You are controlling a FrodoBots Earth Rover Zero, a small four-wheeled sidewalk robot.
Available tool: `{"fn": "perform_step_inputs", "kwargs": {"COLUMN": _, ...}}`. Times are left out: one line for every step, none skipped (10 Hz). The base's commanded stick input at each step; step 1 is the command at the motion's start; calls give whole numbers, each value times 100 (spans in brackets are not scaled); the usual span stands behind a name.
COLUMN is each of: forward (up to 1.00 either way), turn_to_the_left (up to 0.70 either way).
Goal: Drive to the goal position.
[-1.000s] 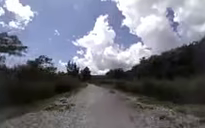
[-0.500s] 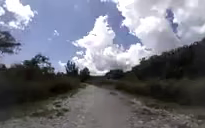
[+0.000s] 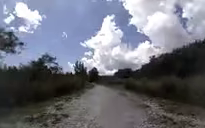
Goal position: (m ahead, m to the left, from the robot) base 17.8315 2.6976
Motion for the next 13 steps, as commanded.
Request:
{"fn": "perform_step_inputs", "kwargs": {"forward": 70, "turn_to_the_left": 0}}
{"fn": "perform_step_inputs", "kwargs": {"forward": 70, "turn_to_the_left": 0}}
{"fn": "perform_step_inputs", "kwargs": {"forward": 70, "turn_to_the_left": 0}}
{"fn": "perform_step_inputs", "kwargs": {"forward": 70, "turn_to_the_left": 0}}
{"fn": "perform_step_inputs", "kwargs": {"forward": 70, "turn_to_the_left": 0}}
{"fn": "perform_step_inputs", "kwargs": {"forward": 70, "turn_to_the_left": 0}}
{"fn": "perform_step_inputs", "kwargs": {"forward": 70, "turn_to_the_left": 0}}
{"fn": "perform_step_inputs", "kwargs": {"forward": 70, "turn_to_the_left": 0}}
{"fn": "perform_step_inputs", "kwargs": {"forward": 70, "turn_to_the_left": 0}}
{"fn": "perform_step_inputs", "kwargs": {"forward": 70, "turn_to_the_left": 0}}
{"fn": "perform_step_inputs", "kwargs": {"forward": 70, "turn_to_the_left": 0}}
{"fn": "perform_step_inputs", "kwargs": {"forward": 70, "turn_to_the_left": 0}}
{"fn": "perform_step_inputs", "kwargs": {"forward": 70, "turn_to_the_left": 0}}
